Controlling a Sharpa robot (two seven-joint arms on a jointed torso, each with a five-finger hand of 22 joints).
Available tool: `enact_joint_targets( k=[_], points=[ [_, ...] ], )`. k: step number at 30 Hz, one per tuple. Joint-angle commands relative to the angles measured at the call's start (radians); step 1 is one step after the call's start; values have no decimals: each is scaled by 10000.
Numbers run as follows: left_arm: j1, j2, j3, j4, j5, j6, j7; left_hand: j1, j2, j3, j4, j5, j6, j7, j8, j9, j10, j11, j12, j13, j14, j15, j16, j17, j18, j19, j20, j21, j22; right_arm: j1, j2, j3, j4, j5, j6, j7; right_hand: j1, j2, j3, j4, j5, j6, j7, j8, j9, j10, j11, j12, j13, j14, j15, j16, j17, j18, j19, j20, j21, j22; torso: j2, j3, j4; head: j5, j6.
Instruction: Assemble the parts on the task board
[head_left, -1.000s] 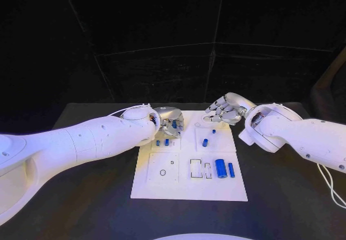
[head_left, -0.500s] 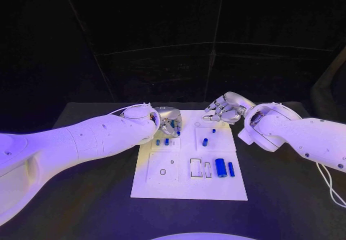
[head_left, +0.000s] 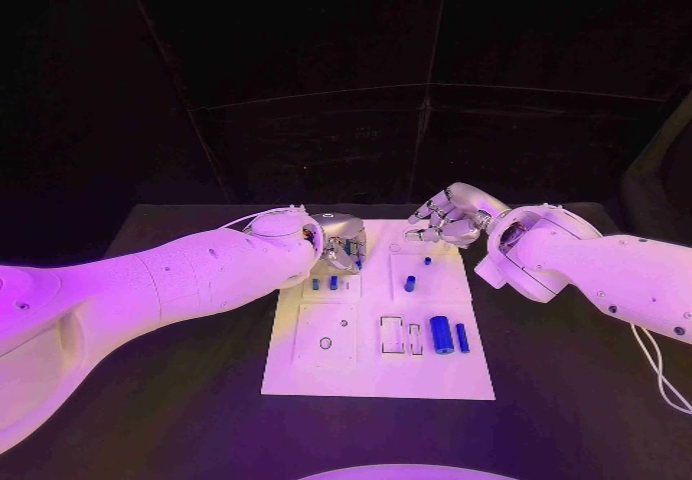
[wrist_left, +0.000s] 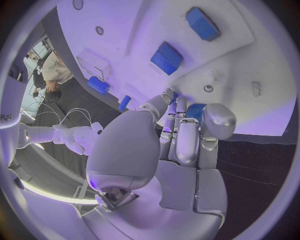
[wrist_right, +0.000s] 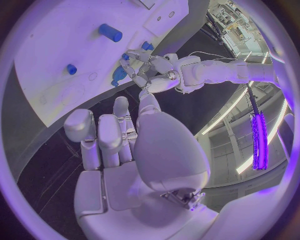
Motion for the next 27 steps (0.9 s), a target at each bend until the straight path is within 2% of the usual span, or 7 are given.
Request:
enact_joint_targets(
  k=[1, 5, 10, 15, 24, 27],
  points=[
    [-40, 21, -20, -9, -66, 311, -32, -103, -32, 98, -12, 6, 13, 5, -116, -52, 62, -6, -115, -69, 328, -42, -10, -38, -105, 90, 6, 73, 40, 18, 11, 5, 17, 17, 11, 68, -75, 28, -25, 41, 25, -80, 19, 69, 3, -39, -4, 30, 9, 31, -41, -23, 9, 116, -62, 10, -36, -4, 0, 0, 7, -7, -11],
    [-44, 30, -20, -24, -66, 405, -93, -97, -22, 182, -36, 8, 21, 6, -176, -94, 94, -6, -185, -137, 327, -40, -1, -56, -111, 91, 5, 99, 73, 18, 14, 5, 16, 17, 16, 66, -70, 30, -27, 41, 26, -78, 18, 72, 4, -38, -5, 36, 12, 31, -41, -30, 2, 116, -61, 10, -37, -3, -4, 2, 2, -7, -14],
    [-52, 42, -20, -38, -68, 304, -157, 129, 248, 556, -152, 12, 387, -25, -87, -85, 532, -85, -140, -180, 324, -95, -4, -122, -136, 138, -28, 270, 256, 18, 16, 5, 16, 17, 17, 63, -70, 30, -27, 41, 26, -78, 18, 72, 4, -38, -5, 36, 12, 31, -41, -30, 2, 116, -61, 10, -37, -3, -1, 1, 4, -22, 2],
    [-63, 39, -18, -35, -68, -36, -149, 304, 368, 880, -322, 11, 712, -50, -15, -77, 899, -152, -153, -219, 305, -154, -79, -298, -171, 198, -78, 464, 460, 19, 21, 5, 16, 17, 16, 64, -70, 30, -27, 41, 26, -78, 18, 72, 4, -38, -5, 36, 12, 31, -41, -30, 2, 116, -61, 10, -37, -3, -3, 0, -1, -12, 18],
    [-75, -106, 11, 74, -21, -802, 55, 212, 296, 1409, -598, 9, 1041, -43, -99, -154, 1317, -170, -464, -372, 302, -183, -83, -457, -213, 242, -129, 660, 673, 19, 23, 5, 8, 17, 14, 75, -70, 30, -27, 41, 26, -78, 18, 72, 4, -38, -5, 36, 12, 31, -41, -30, 2, 116, -61, 10, -37, -3, -11, 1, 16, -53, 28],
    [-74, -257, 73, 262, 85, -903, 107, 122, 251, 1484, -621, 8, 1022, -24, -169, -192, 1318, -149, -584, -423, 298, -170, -83, -493, -218, 240, -125, 677, 695, 19, 19, 5, 7, 17, 13, 80, -70, 30, -27, 41, 26, -78, 18, 72, 4, -38, -5, 36, 12, 31, -41, -30, 2, 116, -61, 10, -37, -3, -16, -4, 22, -52, 34]
  ],
)
